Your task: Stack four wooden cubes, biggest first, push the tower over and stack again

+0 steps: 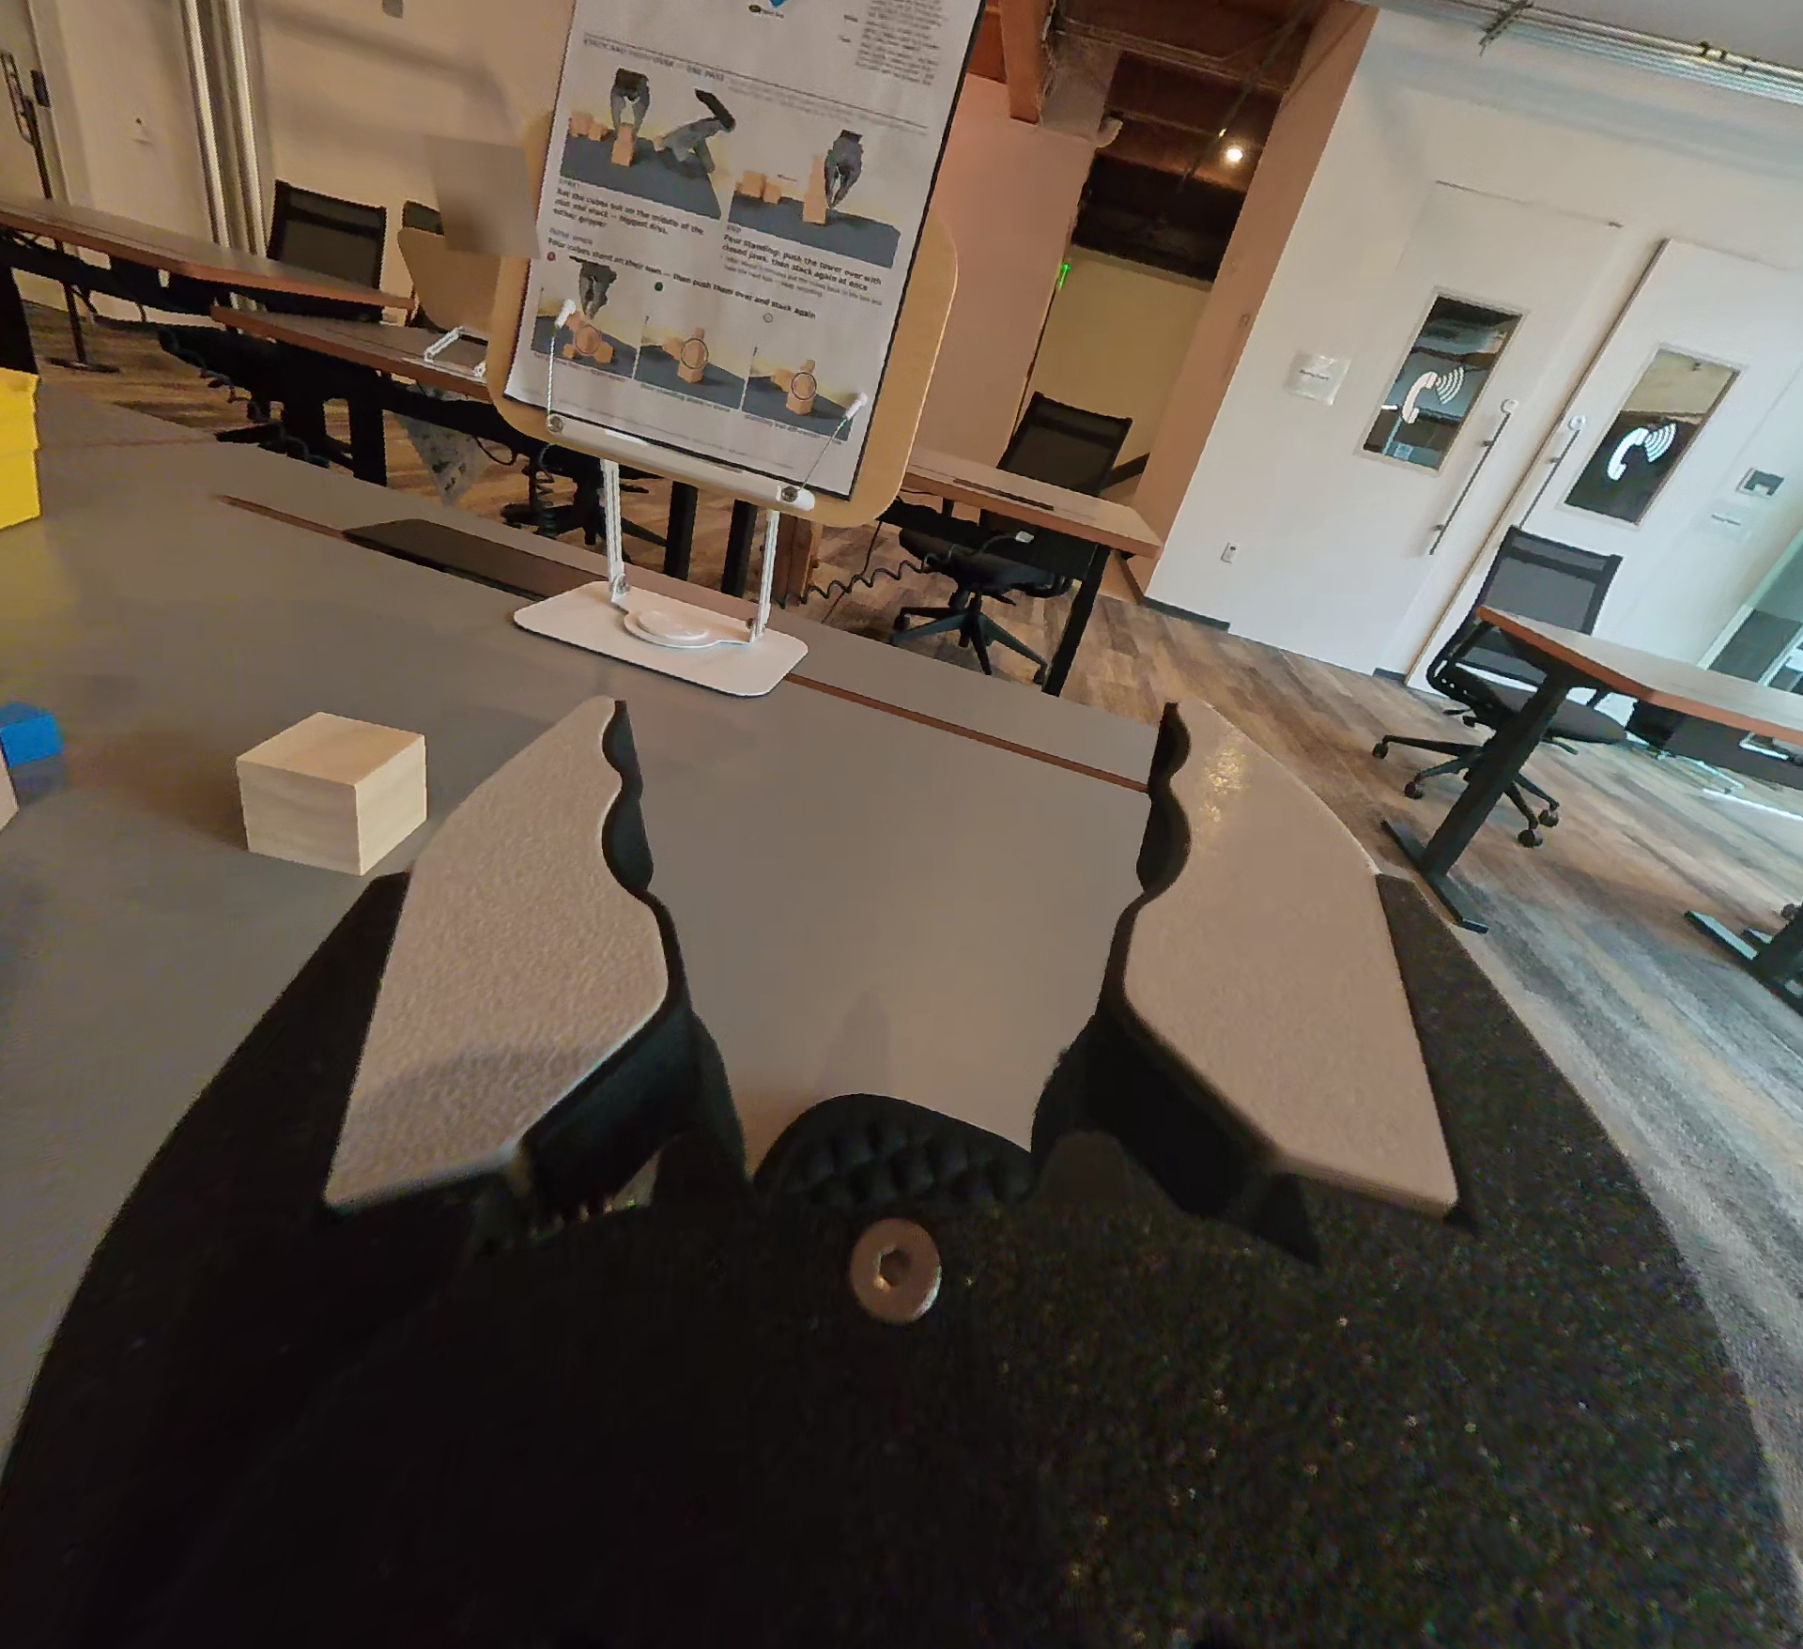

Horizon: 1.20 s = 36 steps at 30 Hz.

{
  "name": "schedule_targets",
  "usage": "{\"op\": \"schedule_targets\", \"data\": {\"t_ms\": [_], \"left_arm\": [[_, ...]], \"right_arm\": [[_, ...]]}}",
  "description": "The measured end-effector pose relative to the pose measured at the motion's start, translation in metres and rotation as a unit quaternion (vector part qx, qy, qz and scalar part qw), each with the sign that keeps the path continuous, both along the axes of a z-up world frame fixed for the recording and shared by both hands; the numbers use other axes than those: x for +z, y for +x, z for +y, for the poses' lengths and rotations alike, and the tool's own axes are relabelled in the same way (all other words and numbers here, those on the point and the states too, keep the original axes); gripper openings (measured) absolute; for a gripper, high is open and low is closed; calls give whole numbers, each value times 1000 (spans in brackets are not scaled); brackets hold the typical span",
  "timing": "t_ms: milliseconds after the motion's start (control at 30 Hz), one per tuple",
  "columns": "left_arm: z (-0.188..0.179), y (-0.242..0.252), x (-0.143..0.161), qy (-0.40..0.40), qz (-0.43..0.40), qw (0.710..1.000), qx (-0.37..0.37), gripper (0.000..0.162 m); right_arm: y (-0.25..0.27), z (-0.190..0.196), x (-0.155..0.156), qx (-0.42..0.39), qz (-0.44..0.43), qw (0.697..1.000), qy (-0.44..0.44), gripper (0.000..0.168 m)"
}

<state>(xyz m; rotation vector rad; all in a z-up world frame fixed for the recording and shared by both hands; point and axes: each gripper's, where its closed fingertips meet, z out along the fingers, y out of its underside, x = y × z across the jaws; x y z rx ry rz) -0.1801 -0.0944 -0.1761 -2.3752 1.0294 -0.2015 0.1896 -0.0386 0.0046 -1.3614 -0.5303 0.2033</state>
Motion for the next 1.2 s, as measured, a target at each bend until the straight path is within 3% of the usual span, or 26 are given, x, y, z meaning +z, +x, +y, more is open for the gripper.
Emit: {"op": "schedule_targets", "data": {"t_ms": [133,233,367,600,733,867,1000,1100,1200], "left_arm": [[2,-1,-8,-9,-1,1000,0,74],[4,-2,-12,-9,3,1000,-3,45],[7,0,-1,7,-3,1000,-16,44],[31,20,56,53,-28,996,-60,44],[51,35,75,63,-17,994,-89,44],[70,48,81,57,-10,992,-110,44],[83,56,80,41,-8,991,-129,44],[91,63,79,35,-10,989,-142,44],[96,69,74,27,-5,987,-156,44]], "right_arm": [[-2,3,-4,0,-6,1000,-9,100],[-3,6,-10,-3,-16,1000,-21,100],[-2,9,-16,-8,-24,999,-38,100],[-14,16,-44,17,-72,991,-107,102],[-45,8,-60,149,-98,974,-140,105],[-83,-9,-85,325,-131,930,-111,112],[-84,4,-107,370,-93,917,-114,109],[-72,12,-102,391,-5,913,-116,102],[-68,9,-100,403,9,909,-107,101]]}}
